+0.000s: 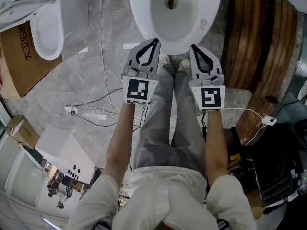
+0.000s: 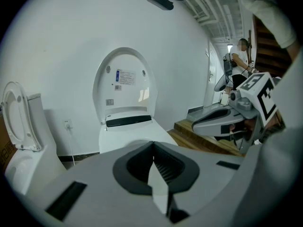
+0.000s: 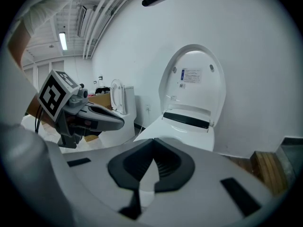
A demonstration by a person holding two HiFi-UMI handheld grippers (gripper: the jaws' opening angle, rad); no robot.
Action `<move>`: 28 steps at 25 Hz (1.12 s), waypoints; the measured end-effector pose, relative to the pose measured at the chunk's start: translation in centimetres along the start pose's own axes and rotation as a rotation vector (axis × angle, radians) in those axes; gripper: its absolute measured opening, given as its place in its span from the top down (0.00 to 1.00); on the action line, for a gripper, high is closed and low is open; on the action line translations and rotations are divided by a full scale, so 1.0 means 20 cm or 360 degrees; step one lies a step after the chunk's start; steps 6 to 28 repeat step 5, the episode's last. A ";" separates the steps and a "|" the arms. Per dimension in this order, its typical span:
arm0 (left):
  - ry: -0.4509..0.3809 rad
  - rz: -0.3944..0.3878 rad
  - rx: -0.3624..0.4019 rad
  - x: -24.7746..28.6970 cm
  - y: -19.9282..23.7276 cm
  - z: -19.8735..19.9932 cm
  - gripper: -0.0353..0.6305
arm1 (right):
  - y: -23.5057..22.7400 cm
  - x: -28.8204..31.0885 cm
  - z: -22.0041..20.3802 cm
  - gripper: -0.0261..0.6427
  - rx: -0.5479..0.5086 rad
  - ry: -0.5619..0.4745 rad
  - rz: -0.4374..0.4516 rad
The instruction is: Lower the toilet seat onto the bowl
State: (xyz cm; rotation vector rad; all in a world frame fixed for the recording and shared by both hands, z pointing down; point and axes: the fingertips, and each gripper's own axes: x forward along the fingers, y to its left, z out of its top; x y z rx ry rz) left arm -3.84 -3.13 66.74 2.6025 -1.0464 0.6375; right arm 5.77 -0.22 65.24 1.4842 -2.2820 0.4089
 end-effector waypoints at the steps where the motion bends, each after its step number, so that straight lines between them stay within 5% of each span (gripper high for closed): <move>1: 0.0000 0.0002 0.0001 0.00 0.00 0.00 0.93 | 0.00 0.00 0.00 0.95 0.0003 -0.0002 -0.0003; 28: -0.0005 0.0006 0.0005 0.02 0.02 0.01 0.93 | -0.02 0.01 0.01 0.95 0.0004 -0.0004 -0.0010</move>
